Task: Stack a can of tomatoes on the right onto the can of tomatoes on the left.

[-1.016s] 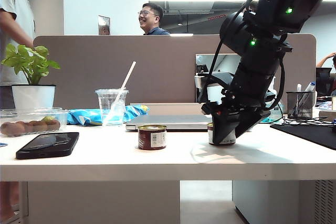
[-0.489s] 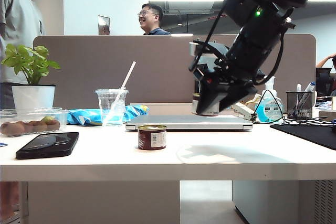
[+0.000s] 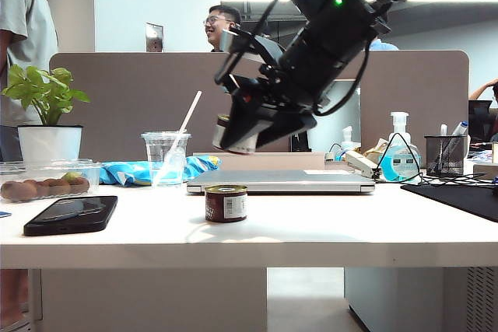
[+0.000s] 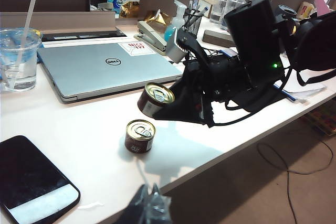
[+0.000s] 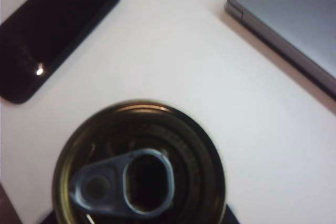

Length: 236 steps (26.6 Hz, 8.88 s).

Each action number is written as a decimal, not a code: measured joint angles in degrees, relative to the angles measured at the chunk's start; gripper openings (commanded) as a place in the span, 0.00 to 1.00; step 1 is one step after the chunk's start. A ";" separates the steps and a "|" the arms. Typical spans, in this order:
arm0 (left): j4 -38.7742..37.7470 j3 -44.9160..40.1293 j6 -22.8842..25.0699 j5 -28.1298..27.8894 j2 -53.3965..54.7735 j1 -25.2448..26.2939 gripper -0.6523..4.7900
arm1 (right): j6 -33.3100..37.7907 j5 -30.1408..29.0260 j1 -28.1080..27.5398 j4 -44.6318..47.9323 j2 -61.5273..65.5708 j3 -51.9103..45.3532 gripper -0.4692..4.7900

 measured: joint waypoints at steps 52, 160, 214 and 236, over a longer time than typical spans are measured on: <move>0.00 0.00 0.00 0.02 -0.04 0.00 0.12 | -0.37 3.26 1.62 -14.84 11.10 12.76 0.95; 19.93 -21.35 -8.57 -24.92 -2.82 0.00 0.12 | 12.46 13.60 -29.77 -5.95 -100.61 -65.94 0.09; 21.94 -29.86 -0.83 -29.86 -8.41 -0.02 0.12 | 7.63 11.91 -29.83 -1.57 -100.61 -65.94 0.09; 25.51 -29.86 2.91 -36.20 -8.46 -0.02 0.12 | 7.63 11.91 -29.83 -1.77 -100.61 -65.94 0.09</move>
